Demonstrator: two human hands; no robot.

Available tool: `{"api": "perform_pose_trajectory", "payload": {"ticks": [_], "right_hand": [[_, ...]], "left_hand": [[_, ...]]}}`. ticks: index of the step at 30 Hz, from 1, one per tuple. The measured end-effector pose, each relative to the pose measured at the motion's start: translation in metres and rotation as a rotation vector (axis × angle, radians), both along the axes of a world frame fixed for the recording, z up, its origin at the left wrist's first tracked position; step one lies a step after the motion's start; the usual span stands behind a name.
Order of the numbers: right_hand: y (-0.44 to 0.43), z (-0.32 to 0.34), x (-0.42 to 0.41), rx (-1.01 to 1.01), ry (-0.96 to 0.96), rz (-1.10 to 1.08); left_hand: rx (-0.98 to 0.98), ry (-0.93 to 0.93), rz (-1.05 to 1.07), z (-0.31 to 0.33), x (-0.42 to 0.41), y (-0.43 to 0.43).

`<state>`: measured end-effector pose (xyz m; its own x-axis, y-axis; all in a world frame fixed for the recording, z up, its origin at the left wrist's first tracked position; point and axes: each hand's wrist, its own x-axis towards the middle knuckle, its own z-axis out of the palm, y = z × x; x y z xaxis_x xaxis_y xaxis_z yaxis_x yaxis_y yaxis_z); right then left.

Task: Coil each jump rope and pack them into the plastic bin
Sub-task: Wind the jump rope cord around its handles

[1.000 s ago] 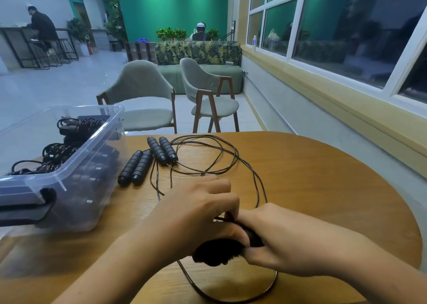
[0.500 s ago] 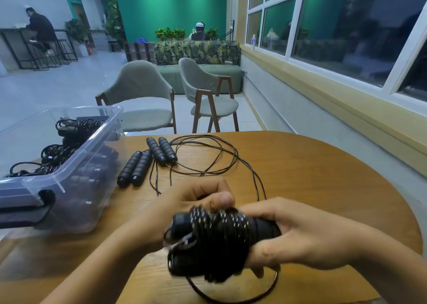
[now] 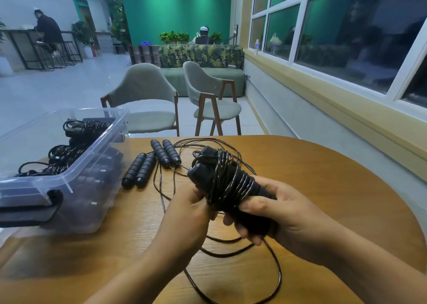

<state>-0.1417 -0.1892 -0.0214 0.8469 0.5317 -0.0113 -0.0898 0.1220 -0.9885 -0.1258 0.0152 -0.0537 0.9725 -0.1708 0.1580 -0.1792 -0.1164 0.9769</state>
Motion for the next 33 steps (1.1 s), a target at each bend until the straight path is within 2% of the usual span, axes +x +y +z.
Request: {"api": "perform_pose_trajectory", "payload": {"ticks": [7,16,22,29,33], "right_hand": [[0.004,-0.002,0.001,0.029,-0.015,-0.145],[0.013,0.002,0.002,-0.09,-0.249,-0.298],[0.037,0.003,0.005,-0.233,-0.439,-0.318],[0.078,0.027,0.031,-0.435,-0.588,-0.241],[0.111,0.047,0.046,-0.385,-0.624,-0.19]], "left_hand": [[-0.137,0.033,-0.013,0.0,-0.003,0.002],[-0.136,0.1,-0.195,0.026,-0.008,0.021],[-0.078,0.074,0.027,0.039,-0.005,0.04],[-0.034,0.033,0.128,0.062,0.005,0.086],[-0.06,0.044,0.193,0.077,0.013,0.119]]}}
